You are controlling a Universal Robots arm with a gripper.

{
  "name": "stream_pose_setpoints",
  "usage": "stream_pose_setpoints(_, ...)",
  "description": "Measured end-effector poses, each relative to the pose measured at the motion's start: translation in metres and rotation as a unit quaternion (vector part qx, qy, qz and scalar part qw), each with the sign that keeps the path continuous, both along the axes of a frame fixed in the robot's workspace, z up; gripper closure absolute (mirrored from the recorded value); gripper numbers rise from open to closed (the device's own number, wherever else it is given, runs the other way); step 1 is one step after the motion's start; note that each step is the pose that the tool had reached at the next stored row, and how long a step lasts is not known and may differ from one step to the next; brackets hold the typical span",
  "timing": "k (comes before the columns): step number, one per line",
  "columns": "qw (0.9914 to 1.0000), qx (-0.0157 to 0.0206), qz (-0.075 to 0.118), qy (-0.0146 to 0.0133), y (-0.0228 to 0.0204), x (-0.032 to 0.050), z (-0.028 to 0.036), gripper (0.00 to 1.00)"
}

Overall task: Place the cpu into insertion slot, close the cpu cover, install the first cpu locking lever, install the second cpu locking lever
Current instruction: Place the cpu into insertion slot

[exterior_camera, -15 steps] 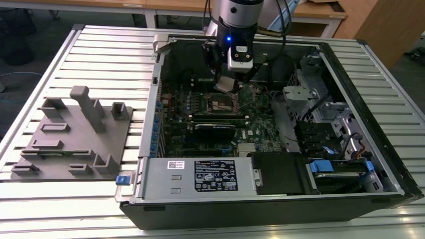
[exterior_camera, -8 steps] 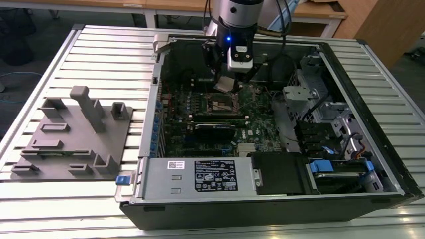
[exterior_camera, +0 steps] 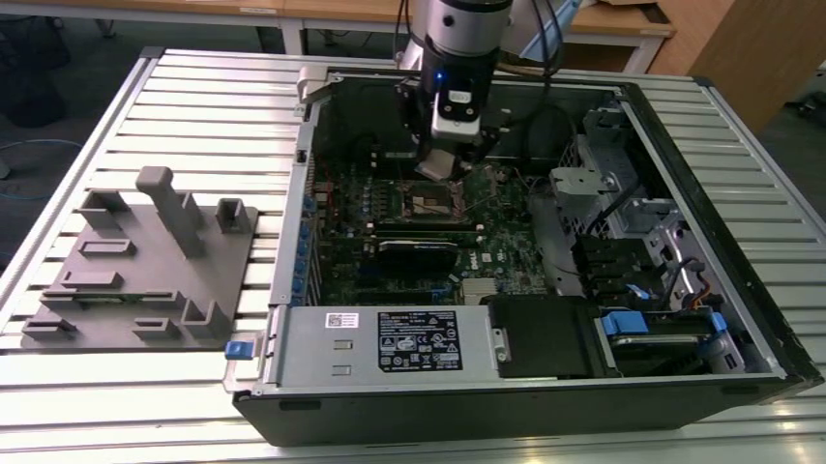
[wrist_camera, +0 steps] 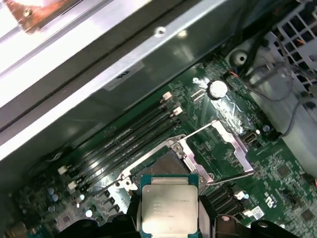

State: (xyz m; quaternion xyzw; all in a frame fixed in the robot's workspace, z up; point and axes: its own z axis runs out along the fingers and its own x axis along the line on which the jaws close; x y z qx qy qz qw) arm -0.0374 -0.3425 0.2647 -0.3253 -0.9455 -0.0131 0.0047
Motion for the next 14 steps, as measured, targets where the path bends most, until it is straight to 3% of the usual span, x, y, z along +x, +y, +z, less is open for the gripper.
stream_pose_setpoints(3,0.99964,0.0,-0.027,0.0,0.0,0.0,-0.0013,0.46)
stream_pose_setpoints(7,0.99798,0.0,-0.063,0.0,0.0,0.0,-0.0031,0.46)
stream_pose_setpoints(10,0.99592,0.0,-0.09,0.0,0.0,0.0,-0.0045,0.46)
stream_pose_setpoints(14,0.99225,-0.0001,-0.124,0.0001,0.0,0.0,-0.0057,0.46)
